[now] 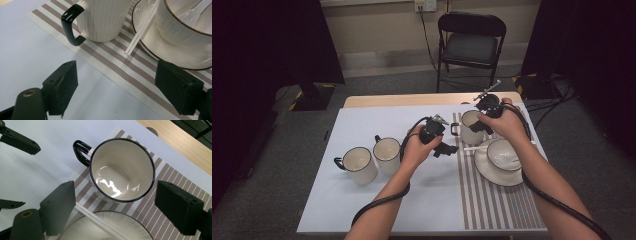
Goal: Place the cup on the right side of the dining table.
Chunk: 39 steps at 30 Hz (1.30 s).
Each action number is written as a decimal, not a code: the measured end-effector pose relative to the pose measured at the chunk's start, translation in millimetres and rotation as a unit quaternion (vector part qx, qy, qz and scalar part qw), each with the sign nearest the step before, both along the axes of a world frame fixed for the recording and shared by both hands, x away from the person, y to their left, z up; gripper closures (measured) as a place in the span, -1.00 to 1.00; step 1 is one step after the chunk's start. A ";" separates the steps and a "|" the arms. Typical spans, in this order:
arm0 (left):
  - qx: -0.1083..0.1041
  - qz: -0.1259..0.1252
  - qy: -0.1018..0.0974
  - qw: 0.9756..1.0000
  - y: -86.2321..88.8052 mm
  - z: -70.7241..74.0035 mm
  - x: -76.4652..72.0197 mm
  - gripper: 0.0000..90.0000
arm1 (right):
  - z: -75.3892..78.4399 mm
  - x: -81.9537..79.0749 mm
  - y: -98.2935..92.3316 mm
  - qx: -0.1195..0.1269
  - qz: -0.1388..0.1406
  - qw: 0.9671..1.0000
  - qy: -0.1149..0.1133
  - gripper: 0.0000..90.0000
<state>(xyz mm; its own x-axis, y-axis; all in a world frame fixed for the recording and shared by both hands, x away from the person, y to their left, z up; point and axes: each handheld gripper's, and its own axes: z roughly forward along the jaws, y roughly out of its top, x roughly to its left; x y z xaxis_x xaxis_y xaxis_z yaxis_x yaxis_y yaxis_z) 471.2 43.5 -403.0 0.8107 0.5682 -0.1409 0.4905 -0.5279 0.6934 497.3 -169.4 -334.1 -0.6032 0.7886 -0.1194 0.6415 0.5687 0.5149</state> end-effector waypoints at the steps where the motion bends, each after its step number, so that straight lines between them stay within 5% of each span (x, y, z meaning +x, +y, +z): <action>1: 0.002 -0.004 0.002 1.000 0.6 0.2 -0.5 -0.60 | 0.1 -0.8 0.2 0.000 -0.001 1.000 0.001 -0.64; 39: -0.010 -0.001 0.010 1.000 19.7 -12.6 -24.1 -0.60 | -9.7 -23.4 9.2 -0.011 0.033 0.999 0.004 -0.64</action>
<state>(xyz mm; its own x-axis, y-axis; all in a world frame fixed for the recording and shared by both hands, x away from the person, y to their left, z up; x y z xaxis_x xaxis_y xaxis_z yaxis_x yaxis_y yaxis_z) 447.1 63.2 -415.5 0.8086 0.5637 -0.1686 0.5040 -0.5156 0.6929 473.8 -160.1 -343.8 -0.6549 0.7440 -0.1322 0.6057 0.6214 0.4970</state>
